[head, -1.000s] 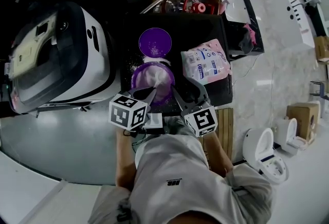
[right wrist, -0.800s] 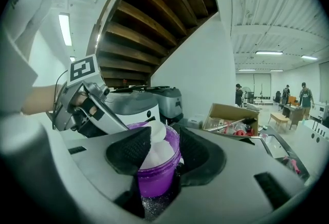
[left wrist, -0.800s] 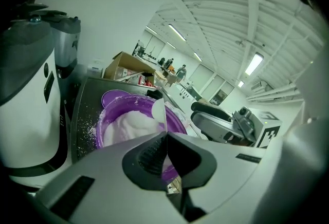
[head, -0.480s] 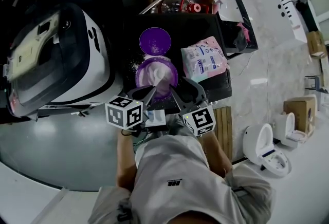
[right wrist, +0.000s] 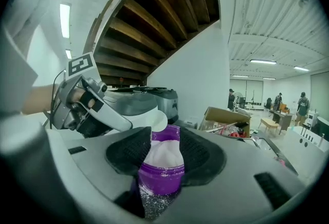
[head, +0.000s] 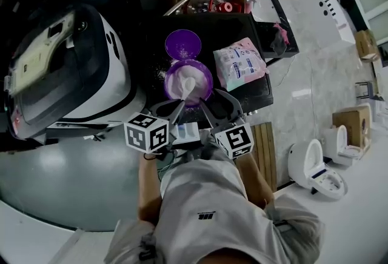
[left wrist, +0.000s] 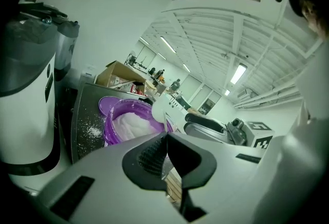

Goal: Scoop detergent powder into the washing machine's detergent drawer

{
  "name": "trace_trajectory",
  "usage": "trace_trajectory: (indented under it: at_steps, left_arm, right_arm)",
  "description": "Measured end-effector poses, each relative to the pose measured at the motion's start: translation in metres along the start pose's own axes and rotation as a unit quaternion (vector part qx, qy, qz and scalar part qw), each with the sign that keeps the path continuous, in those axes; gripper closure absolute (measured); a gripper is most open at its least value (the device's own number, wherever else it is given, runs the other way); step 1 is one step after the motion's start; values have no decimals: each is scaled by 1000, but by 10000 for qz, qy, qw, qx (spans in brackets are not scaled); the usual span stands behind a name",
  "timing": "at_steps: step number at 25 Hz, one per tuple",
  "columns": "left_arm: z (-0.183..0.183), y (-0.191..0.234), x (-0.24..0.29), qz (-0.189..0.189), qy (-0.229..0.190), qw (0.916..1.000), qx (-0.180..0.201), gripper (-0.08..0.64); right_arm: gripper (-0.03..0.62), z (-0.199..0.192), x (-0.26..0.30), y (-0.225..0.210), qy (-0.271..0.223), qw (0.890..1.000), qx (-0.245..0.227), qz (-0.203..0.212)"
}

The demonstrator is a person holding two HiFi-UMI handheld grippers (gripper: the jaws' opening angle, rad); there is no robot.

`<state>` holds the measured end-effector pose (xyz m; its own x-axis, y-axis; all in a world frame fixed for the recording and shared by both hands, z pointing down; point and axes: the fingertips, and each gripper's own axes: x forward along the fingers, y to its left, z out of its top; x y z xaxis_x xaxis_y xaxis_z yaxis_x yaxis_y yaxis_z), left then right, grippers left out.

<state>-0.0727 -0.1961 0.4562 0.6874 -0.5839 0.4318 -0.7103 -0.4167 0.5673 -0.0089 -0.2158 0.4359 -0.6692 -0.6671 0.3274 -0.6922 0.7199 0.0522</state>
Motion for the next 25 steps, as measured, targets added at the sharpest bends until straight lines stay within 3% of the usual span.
trace_trajectory:
  at_steps: [12,25]
  left_arm:
    - [-16,-21,-20,125,-233,9997,7,545]
    - [-55,-60,-28,853,-499,9948,-248,545]
  right_arm:
    - [420,2,-25,23,-142,9996,-122,199]
    - [420,-11,-69,27,-306,9952,-144,917]
